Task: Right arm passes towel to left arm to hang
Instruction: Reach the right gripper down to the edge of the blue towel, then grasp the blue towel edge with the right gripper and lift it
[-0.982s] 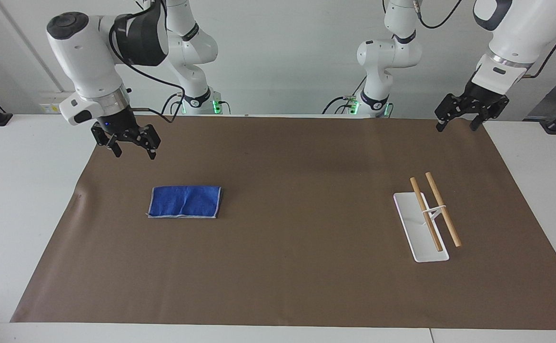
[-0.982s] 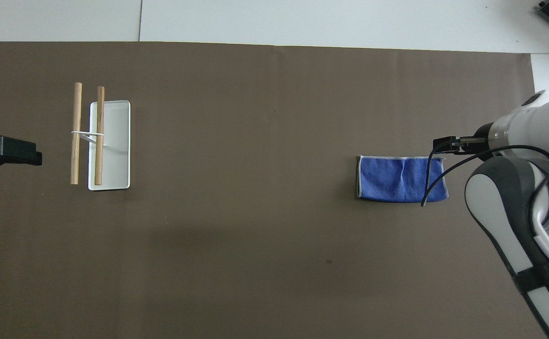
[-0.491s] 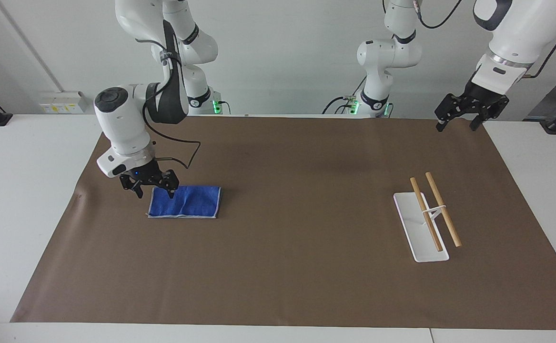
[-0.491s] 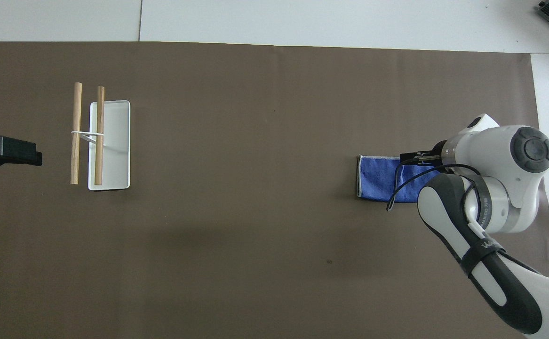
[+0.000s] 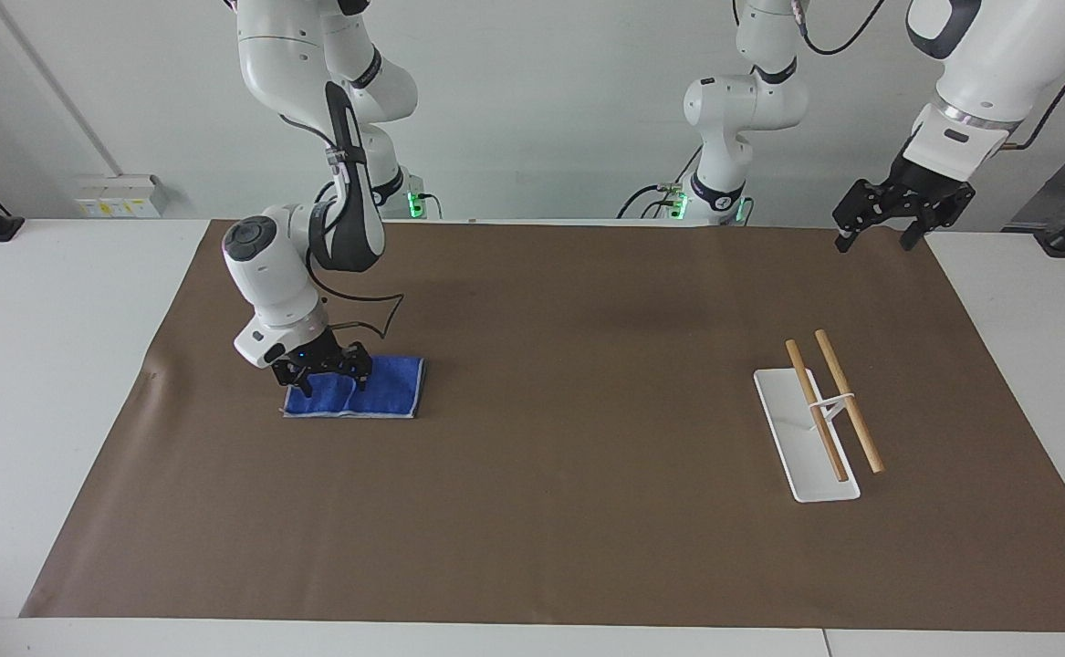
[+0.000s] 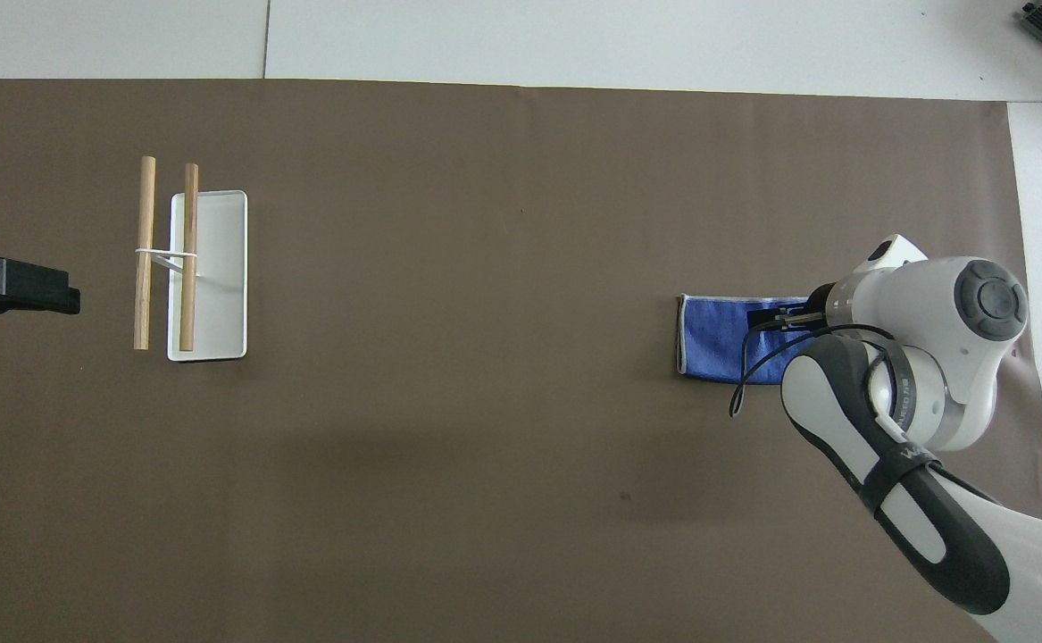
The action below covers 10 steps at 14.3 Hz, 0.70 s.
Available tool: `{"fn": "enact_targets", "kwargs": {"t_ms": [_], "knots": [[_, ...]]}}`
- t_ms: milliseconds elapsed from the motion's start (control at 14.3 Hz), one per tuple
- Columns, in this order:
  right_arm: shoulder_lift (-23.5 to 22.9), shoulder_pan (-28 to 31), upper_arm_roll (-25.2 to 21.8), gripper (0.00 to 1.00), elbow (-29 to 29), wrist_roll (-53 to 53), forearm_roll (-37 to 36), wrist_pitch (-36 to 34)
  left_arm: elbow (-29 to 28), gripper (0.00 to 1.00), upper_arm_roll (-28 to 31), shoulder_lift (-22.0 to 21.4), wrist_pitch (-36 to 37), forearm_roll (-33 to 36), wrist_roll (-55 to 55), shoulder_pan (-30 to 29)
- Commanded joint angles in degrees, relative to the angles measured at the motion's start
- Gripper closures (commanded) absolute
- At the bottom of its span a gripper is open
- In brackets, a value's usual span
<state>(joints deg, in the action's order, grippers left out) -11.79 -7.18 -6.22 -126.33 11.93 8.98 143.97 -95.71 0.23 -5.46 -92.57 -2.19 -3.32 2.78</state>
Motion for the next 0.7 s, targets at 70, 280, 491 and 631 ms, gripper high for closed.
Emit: {"fn": "enact_targets", "kwargs": {"t_ms": [70,280,491,631], "knots": [[0.4,0.6,0.2,0.0,-2.7,4.6,1.7,2.3,-1.4,0.0,0.4,-1.3,-0.2,-0.4,0.5,0.1],[0.0,0.7,0.2,0.17,-2.8,4.8,1.7,2.3,-1.4,0.0,0.4,-1.3,-0.2,-0.4,0.4,0.1],[0.0,0.4,0.2,1.0,-2.7,2.0,1.7,2.0,-1.4,0.0,0.4,-1.3,-0.2,-0.4,0.4,0.1],[0.1,0.4,0.2,1.0,-2.1,1.3,1.7,1.7,-1.4,0.0,0.4,-1.3,-0.2,-0.4,0.4,0.1]]}}
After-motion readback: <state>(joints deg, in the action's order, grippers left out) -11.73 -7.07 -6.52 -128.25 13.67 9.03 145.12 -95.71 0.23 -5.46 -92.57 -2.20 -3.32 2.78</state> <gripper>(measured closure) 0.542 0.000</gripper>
